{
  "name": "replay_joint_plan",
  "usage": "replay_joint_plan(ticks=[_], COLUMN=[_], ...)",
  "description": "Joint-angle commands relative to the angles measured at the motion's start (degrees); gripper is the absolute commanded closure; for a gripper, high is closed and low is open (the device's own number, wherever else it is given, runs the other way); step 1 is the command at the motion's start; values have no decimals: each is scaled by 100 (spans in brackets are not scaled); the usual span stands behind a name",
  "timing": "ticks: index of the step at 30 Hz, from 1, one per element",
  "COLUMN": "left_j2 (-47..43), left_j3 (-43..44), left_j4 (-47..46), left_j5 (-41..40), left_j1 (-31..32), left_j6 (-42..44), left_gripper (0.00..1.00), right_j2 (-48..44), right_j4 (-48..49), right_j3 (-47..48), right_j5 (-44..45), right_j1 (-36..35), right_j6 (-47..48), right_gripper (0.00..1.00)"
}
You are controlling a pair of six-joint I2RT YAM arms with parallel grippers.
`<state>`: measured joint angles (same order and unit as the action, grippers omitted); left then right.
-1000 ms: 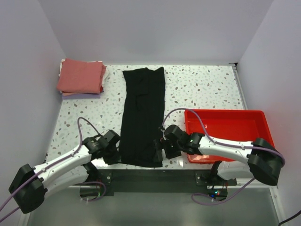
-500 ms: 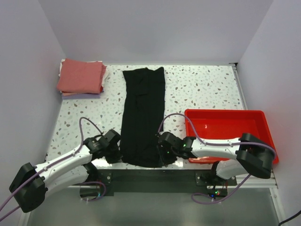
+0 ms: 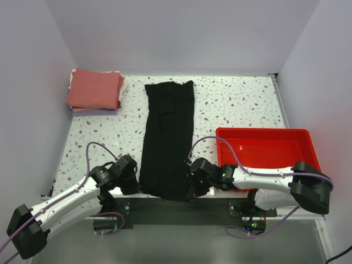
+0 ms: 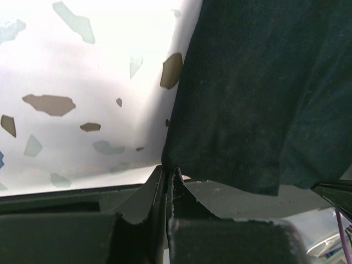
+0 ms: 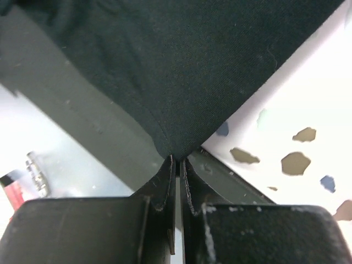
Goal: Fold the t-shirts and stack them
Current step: Fold the tshirt
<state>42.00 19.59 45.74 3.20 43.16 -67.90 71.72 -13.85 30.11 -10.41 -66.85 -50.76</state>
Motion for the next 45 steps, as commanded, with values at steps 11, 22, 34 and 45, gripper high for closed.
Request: replay_joint_plan(ticks=[11,22,34,45], left_j2=[-597,343,2276,3481], left_j3=[325,1422,2979,3972], left_j4=[410,-978,-1927,-2613], left_j5=[402,-583,-1834,-1586], left_j1=[61,61,-709,-1415], left_j6=[-5,470,1436,2184], left_gripper=[100,100,100,100], right_j2=[-879,-985,359,1457], right_j4=[-407,-804,-409,-452], right_j3=[20,864,2630,3633], right_j5=[83,681,1024,1050], right_j1=[-39,857,2079,2975], right_j6=[-329,549,1613,1991], right_gripper=[100,100,100,100])
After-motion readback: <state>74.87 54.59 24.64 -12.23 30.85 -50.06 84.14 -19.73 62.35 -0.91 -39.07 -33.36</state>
